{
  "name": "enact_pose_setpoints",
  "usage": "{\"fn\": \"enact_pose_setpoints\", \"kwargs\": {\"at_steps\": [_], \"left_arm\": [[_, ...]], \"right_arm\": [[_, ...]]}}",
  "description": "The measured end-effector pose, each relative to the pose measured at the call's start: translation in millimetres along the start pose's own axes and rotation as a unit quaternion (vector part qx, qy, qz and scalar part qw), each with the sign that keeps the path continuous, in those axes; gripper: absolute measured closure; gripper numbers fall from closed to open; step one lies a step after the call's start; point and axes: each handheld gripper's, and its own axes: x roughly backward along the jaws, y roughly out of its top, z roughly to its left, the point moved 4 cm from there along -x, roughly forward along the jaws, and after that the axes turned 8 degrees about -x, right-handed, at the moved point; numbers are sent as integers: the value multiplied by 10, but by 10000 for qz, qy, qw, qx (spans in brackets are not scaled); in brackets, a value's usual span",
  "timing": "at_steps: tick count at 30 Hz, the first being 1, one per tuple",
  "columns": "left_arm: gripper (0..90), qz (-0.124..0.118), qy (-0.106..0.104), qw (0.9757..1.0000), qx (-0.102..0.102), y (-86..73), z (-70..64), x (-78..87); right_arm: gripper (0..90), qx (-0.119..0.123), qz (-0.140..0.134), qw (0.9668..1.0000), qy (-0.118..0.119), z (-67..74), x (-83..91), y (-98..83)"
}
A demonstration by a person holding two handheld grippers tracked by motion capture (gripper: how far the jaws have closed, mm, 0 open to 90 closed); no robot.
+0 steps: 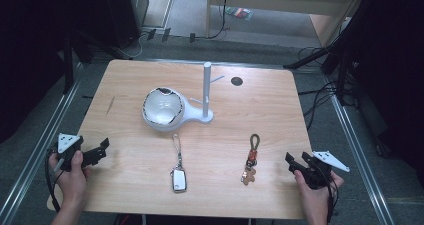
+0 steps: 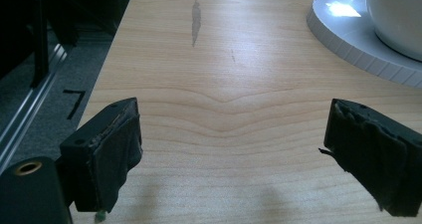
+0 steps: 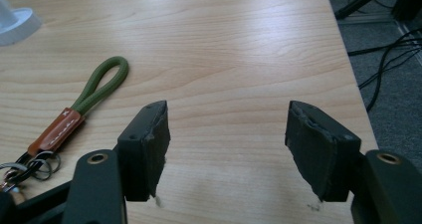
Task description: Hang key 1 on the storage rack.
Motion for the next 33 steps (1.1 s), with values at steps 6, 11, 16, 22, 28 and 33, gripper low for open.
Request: {"fn": "enact_pose_setpoints", "kwargs": {"at_steps": [6, 11, 16, 22, 28, 33], "left_arm": [[83, -16, -21, 10000, 49, -1, 9, 2], [83, -42, -23, 10000, 38, -1, 9, 4], [83, -52, -34, 10000, 43, -2, 11, 13], [83, -50, -26, 10000, 53, -2, 12, 11], [83, -46, -24, 10000, 36, -2, 11, 12], [83, -48, -31, 10000, 47, -2, 12, 12]], "right_arm": [[327, 381, 355, 9979, -385, 125, -8, 88], [320, 527, 663, 9944, -634, 216, -51, 118], [300, 694, 1003, 9892, -814, 335, -99, 197], [282, 872, 1350, 9833, -858, 503, -155, 295], [247, 955, 1695, 9767, -903, 677, -180, 375], [239, 975, 1906, 9727, -895, 787, -207, 421]]}}
